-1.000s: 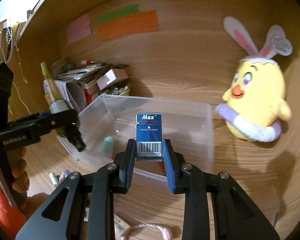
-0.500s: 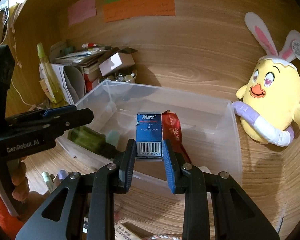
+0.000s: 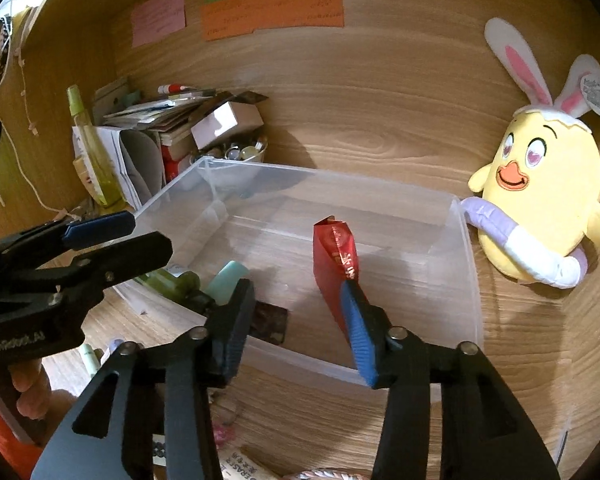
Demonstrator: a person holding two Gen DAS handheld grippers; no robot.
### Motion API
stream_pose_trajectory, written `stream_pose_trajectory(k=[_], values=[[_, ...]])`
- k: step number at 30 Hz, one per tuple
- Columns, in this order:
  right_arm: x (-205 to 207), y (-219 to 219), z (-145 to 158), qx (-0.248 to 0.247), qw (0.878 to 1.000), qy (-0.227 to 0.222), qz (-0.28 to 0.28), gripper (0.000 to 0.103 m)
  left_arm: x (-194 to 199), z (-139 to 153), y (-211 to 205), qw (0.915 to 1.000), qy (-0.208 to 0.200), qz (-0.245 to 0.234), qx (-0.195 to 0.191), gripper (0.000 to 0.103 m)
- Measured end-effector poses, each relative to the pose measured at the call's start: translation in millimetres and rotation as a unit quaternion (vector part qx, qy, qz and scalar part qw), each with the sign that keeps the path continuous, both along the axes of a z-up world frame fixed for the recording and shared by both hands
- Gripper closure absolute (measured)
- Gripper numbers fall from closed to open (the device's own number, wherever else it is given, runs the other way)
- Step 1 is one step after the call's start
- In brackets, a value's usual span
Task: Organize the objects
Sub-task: 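Lower the green bottle into the box while the right gripper drops the Max box in, then move the left gripper to the pink tube while the right gripper reaches the braided bracelet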
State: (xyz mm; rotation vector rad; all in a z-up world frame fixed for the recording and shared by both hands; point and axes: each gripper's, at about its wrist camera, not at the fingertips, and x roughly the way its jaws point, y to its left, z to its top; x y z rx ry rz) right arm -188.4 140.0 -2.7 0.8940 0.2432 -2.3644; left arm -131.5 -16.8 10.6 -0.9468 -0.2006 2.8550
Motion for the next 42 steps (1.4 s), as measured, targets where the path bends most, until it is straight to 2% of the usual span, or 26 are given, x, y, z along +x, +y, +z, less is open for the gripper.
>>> stream_pose_trajectory(k=[3,6,10,12,15,19,25,42], values=[[1.5,1.8,1.7,0.0,1.0,0.004,-0.001,0.056,5.7,1.8,0.6,1.0,0.004,0.0,-0.002,0.027],[4.4,4.3,3.8,0.0,1.0,0.009,-0.002,0.049,12.5,4.9,1.3,0.9999,0.011,-0.001,-0.005,0.023],[12.8,8.9,9.8,0.002,1.0,0.023,-0.004,0.046,22.5,9.4,1.5,0.9998,0.016,0.0,-0.01,0.019],[18.0,12.5,13.7,0.002,0.999,0.031,-0.003,0.036,27.2,11.2,1.6,0.9997,0.02,0.004,-0.013,0.009],[27.0,20.3,19.9,-0.005,0.999,0.047,-0.008,0.023,35.0,13.2,1.1,0.9996,0.023,0.001,-0.014,0.009],[36.2,30.9,26.0,-0.016,0.998,0.053,-0.007,0.023,43.8,12.4,1.0,0.9998,0.014,-0.013,-0.001,0.009],[49.9,48.5,27.7,-0.021,0.998,0.057,-0.012,0.021,57.8,8.9,4.1,0.9999,0.011,-0.011,-0.006,0.006],[67.9,82.1,-4.8,0.007,0.999,0.023,-0.035,0.02,77.3,-34.8,18.0,0.9983,-0.055,-0.017,-0.005,0.006]])
